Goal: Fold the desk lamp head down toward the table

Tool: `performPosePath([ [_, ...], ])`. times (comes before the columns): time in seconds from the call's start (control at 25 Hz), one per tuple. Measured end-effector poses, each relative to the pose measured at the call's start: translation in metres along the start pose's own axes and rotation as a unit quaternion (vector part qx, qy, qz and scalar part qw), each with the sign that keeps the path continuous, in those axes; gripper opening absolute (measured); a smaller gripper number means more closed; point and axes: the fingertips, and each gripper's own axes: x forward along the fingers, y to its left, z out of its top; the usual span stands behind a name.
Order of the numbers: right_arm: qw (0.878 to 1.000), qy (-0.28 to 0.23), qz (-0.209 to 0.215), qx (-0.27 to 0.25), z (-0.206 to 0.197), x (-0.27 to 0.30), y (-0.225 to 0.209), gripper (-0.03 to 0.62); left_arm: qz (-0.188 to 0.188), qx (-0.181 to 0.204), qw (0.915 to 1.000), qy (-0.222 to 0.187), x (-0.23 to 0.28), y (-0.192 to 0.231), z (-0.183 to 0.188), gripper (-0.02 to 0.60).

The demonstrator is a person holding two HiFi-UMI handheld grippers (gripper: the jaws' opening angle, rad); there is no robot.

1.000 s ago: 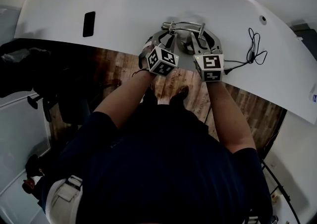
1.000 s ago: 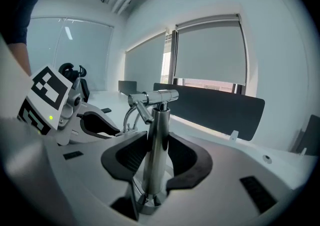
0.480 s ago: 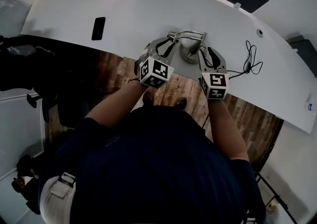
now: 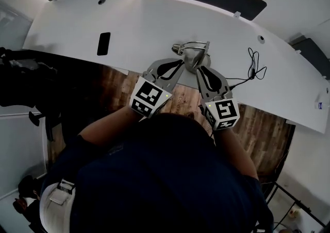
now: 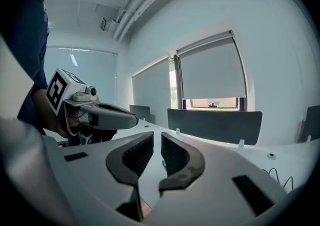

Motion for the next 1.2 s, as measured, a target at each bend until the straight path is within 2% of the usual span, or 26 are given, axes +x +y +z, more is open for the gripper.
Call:
performPosePath([
  [0.2, 0.999, -0.034, 0.011, -0.001, 0.030, -0.017, 0.021, 0.027, -0.042, -0.020, 0.9981, -0.039, -0.017, -0.022, 0.033, 0.008],
  [0.44, 0.999, -0.055, 0.002, 0.000, 0.033, -0.026, 0.027, 0.012, -0.066, -0.039, 0.9958, -0.051, -0.026, -0.036, 0.030, 0.006],
  [0.76, 0.998, -0.058, 0.012, 0.001, 0.031, -0.030, 0.036, 0.011, -0.087, -0.034, 0.9943, -0.053, -0.029, -0.044, 0.027, 0.006],
  [1.2, 0.998, -0.061, 0.013, 0.012, 0.032, -0.029, 0.040, 0.011, -0.091, -0.029, 0.9940, -0.053, -0.027, -0.048, 0.025, 0.006],
])
